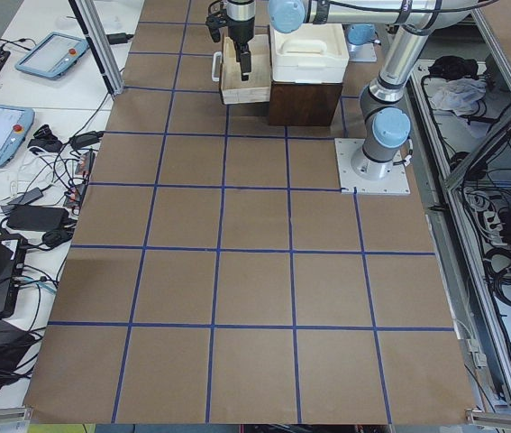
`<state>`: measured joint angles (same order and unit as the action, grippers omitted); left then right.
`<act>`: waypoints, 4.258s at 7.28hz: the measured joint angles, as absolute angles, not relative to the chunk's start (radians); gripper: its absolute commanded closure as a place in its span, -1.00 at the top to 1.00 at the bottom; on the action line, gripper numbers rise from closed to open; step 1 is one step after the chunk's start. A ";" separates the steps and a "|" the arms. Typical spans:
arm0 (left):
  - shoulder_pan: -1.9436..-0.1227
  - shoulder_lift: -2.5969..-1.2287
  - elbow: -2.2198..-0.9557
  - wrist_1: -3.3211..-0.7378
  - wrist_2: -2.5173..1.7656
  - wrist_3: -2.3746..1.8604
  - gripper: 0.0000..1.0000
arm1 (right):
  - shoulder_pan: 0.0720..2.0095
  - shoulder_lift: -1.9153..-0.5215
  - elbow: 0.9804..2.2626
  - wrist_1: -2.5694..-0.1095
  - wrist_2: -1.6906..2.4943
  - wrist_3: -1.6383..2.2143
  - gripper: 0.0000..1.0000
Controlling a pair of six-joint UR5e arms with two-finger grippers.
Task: Put scissors in drawer and close it
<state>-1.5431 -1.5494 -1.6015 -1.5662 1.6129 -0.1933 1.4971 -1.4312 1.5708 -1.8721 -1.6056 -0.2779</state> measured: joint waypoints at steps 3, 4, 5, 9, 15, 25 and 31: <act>-1.543 -1.549 -1.601 -1.566 1.614 -0.192 1.00 | 1.346 -1.393 1.570 -1.884 -1.603 -0.754 0.95; -1.543 -1.549 -1.601 -1.566 1.615 -0.189 1.00 | 1.305 -1.370 1.569 -1.895 -1.592 -0.946 0.94; -1.543 -1.549 -1.601 -1.566 1.615 -0.188 1.00 | 1.269 -1.343 1.568 -1.919 -1.569 -1.130 0.95; -1.543 -1.549 -1.601 -1.566 1.615 -0.187 1.00 | 1.128 -1.202 1.556 -1.991 -1.473 -1.686 0.93; -1.543 -1.549 -1.601 -1.568 1.615 -0.189 1.00 | 1.085 -1.016 1.511 -2.164 -1.531 -2.234 0.96; -1.543 -1.549 -1.601 -1.568 1.615 -0.188 1.00 | 1.084 -0.929 1.538 -2.217 -1.552 -2.282 0.97; -1.543 -1.549 -1.601 -1.568 1.615 -0.189 1.00 | 1.073 -0.932 1.555 -2.222 -1.557 -2.295 0.28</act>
